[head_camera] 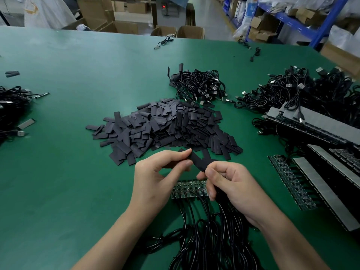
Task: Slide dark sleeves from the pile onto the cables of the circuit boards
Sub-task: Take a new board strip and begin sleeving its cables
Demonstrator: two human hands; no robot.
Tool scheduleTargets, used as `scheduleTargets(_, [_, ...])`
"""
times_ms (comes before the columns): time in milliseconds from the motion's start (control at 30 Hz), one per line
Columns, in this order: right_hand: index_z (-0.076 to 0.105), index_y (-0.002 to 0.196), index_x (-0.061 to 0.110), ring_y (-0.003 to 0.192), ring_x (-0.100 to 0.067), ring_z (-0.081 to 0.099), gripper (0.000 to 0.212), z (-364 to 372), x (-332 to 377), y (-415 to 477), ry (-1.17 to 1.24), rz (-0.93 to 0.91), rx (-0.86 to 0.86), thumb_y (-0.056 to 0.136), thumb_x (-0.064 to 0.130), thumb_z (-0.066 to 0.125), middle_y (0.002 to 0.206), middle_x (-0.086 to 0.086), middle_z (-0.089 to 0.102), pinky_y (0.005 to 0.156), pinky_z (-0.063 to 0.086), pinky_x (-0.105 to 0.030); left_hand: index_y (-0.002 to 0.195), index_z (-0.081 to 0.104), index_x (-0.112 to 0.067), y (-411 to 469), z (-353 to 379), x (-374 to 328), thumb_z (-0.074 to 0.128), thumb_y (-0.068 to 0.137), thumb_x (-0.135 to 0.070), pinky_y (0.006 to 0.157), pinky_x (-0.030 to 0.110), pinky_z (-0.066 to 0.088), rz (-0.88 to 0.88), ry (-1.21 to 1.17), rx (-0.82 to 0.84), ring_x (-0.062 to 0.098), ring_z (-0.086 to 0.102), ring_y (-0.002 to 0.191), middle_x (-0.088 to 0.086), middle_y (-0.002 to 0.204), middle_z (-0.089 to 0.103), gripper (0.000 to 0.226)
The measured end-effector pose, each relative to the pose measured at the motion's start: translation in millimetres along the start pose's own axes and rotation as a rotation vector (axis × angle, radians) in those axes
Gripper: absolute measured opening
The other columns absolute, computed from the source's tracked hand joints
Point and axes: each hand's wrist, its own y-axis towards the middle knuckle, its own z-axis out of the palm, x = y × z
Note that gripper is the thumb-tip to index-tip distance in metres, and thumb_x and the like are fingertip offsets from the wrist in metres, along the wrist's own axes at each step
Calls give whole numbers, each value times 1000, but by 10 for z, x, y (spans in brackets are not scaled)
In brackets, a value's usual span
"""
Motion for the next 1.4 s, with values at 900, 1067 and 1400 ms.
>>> scheduleTargets(900, [71,87,24,64,-9,61,20,29,-23,-7,-78,-76,-38,98,31,57,60,-3,65,83,47,-15,103,77,-27,-8,37,5,80,87,-11,78,26,59,-166,-295,48,20,77,83,2,92,78,23])
scheduleTargets(1067, [71,84,24,62,-14,59,20,57,8,-9,-38,-84,-32,98,30,57,58,-3,62,80,49,-20,116,74,-31,-12,37,18,80,88,-21,83,25,58,-107,-188,48,18,76,89,-3,96,77,30])
scheduleTargets(1400, [71,79,22,55,-15,51,22,58,55,-29,48,-50,-30,96,26,58,54,-1,52,67,50,-21,111,79,-32,11,35,24,78,88,-15,85,24,58,-139,-225,5,13,77,91,-8,96,80,28])
